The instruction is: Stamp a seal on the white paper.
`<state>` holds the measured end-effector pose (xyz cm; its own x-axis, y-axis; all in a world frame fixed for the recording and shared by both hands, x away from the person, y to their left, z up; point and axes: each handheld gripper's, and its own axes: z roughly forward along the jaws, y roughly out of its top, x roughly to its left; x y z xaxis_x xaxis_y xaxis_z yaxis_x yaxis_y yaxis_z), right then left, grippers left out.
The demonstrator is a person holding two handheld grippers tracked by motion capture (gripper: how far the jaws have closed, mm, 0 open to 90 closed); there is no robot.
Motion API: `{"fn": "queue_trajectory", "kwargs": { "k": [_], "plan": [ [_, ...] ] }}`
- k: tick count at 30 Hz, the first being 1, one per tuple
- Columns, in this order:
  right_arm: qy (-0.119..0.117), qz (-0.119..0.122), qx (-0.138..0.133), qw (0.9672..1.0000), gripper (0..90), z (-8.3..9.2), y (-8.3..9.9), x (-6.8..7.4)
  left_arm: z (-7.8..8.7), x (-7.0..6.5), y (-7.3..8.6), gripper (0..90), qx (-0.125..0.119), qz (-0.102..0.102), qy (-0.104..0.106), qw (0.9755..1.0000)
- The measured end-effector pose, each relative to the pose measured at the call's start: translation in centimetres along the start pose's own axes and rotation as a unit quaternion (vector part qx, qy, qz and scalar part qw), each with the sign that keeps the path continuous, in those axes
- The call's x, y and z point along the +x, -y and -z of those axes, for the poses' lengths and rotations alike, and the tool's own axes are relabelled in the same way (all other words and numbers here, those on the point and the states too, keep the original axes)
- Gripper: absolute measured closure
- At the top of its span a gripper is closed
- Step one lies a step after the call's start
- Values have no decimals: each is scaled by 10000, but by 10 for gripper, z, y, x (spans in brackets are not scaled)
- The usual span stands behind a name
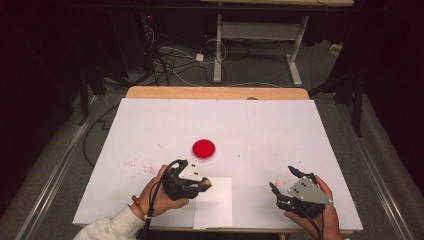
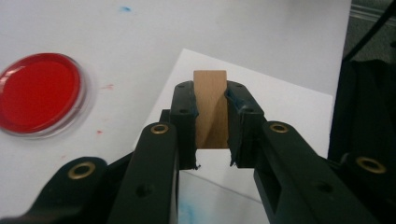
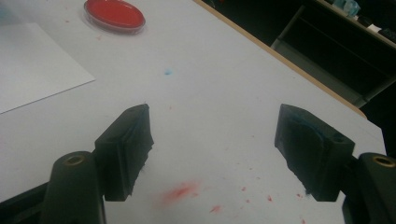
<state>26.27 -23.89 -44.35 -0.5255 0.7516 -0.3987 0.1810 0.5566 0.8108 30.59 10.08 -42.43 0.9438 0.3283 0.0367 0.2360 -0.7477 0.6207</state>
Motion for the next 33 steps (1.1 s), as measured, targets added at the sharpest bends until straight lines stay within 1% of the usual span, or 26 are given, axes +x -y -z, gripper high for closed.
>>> {"fn": "queue_trajectory", "kwargs": {
  "k": [3, 8, 9, 12, 13, 17, 21, 24, 27, 30, 33],
  "plan": [
    [-14, 7, -6, 10000, 276, 1, 0, 0, -7, -4, -1, 738, 115, -71, 85, 9999],
    [-8, -13, 8, 10000, 276, 3, 2, 0, -19, -10, -1, 738, 268, -163, 159, 9994],
    [0, -4, -2, 10000, 276, 3, 2, 0, -22, -11, -1, 738, 321, -177, 207, 9991],
    [3, 26, -8, 10000, 276, 4, 3, -1, -31, -14, 0, 738, 420, -219, 255, 9986],
    [7, 26, -7, 10000, 276, 4, 3, -1, -32, -14, 0, 738, 460, -268, 255, 9983],
    [16, -2, -2, 10000, 276, 5, 4, -1, -39, -16, 0, 738, 523, -275, 279, 9979],
    [14, 5, 21, 10000, 275, 5, 4, -1, -47, -17, 2, 738, 643, -308, 323, 9969],
    [16, 16, 27, 10000, 275, 4, 4, -1, -47, -17, 2, 738, 640, -303, 321, 9970],
    [-2, 28, 38, 10000, 275, 4, 4, -1, -48, -16, 3, 738, 639, -193, 367, 9971],
    [9, 31, 40, 10000, 275, 4, 4, 0, -48, -16, 1, 739, 708, -212, 359, 9966],
    [9, 23, 35, 10000, 275, 4, 4, -1, -49, -14, 1, 739, 697, -135, 419, 9966]
  ]
}}
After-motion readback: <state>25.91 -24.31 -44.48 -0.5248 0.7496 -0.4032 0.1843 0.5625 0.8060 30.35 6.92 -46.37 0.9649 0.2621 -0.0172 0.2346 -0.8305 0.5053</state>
